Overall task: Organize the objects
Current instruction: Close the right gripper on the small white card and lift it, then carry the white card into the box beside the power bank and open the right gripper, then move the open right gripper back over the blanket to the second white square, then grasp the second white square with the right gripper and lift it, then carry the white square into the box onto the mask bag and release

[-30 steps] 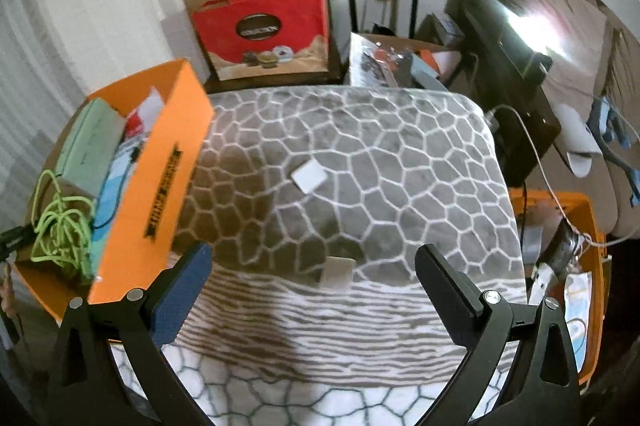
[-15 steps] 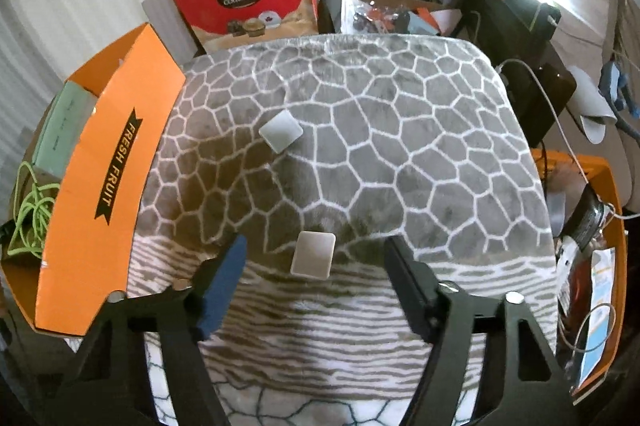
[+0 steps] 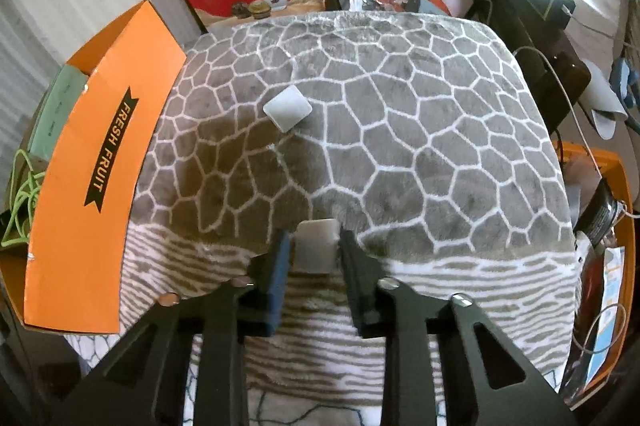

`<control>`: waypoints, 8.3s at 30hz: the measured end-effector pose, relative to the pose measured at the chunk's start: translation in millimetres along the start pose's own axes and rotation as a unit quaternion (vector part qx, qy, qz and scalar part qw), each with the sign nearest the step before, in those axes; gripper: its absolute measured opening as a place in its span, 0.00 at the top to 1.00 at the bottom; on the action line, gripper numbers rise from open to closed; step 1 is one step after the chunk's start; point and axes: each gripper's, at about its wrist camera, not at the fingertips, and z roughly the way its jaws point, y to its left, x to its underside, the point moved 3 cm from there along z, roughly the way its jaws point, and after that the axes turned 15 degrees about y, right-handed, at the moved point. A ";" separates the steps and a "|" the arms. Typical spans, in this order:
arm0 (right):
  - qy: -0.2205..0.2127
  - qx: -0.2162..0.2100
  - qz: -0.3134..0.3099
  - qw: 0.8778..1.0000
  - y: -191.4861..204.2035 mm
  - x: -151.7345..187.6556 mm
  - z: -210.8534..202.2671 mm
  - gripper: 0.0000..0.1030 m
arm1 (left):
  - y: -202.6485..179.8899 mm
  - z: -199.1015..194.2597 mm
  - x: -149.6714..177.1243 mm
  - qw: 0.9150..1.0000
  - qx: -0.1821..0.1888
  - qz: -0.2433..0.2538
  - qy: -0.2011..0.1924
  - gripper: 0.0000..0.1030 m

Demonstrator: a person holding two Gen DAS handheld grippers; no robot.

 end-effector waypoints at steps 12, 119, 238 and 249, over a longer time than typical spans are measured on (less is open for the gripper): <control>-0.025 -0.005 -0.021 0.999 15.6 -2.6 -20.6 0.86 | -1.5 -0.9 0.6 1.000 0.001 -0.001 0.000 0.97; -0.071 -0.030 -0.081 0.994 89.0 -28.9 -77.2 0.16 | -43.8 8.9 7.4 1.000 0.005 -0.003 0.006 0.98; 0.028 -0.037 -0.193 0.980 246.9 -88.7 10.0 0.74 | -14.0 -14.6 -3.4 0.997 0.074 0.008 0.019 0.93; 0.053 -0.030 -0.173 0.983 245.8 -91.8 29.6 0.72 | -14.5 -14.8 -2.9 0.997 0.075 0.007 0.019 0.93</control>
